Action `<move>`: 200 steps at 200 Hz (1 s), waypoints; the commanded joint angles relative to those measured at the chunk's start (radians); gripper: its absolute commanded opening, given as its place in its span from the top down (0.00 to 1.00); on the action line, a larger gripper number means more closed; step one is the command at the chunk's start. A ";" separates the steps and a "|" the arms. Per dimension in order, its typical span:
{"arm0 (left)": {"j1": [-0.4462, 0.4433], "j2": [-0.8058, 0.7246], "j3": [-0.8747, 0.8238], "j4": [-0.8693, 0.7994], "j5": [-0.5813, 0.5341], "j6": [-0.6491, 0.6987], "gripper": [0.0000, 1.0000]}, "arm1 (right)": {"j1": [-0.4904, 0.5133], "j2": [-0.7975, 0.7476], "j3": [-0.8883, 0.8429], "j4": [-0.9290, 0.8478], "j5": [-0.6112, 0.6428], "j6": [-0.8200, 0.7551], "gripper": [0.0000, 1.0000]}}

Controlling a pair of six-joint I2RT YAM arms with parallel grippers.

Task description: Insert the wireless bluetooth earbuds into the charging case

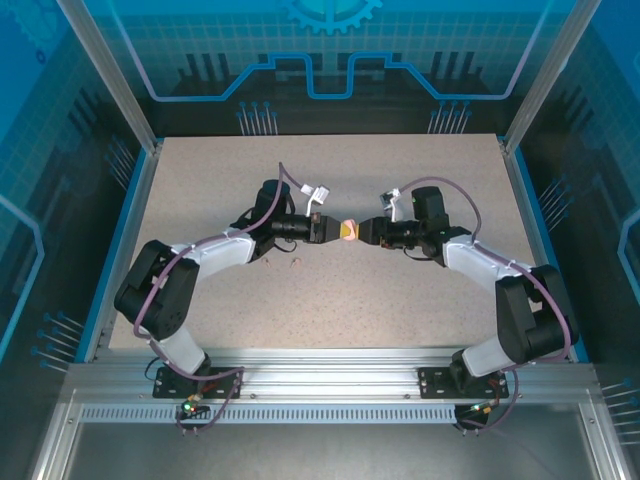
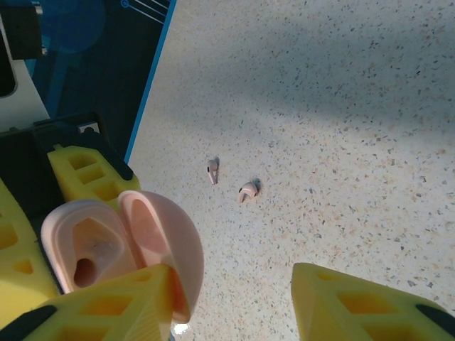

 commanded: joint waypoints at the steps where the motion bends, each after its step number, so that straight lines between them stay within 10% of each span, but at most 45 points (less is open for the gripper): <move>1: -0.012 0.019 0.034 0.033 0.045 -0.024 1.00 | 0.015 0.008 0.034 -0.004 -0.045 -0.022 0.56; 70: -0.017 0.032 0.044 0.034 0.057 -0.035 1.00 | 0.015 0.020 0.048 -0.010 -0.062 -0.031 1.00; 113: -0.019 0.047 0.054 0.018 0.047 -0.034 1.00 | 0.015 0.011 0.080 -0.060 -0.039 -0.051 1.00; 150: -0.008 0.052 0.086 -0.079 0.011 0.019 0.35 | 0.015 0.001 0.133 -0.201 0.084 -0.114 1.00; 200: 0.052 0.033 0.211 -0.401 0.025 0.226 0.10 | 0.017 0.053 0.263 -0.450 0.238 -0.345 1.00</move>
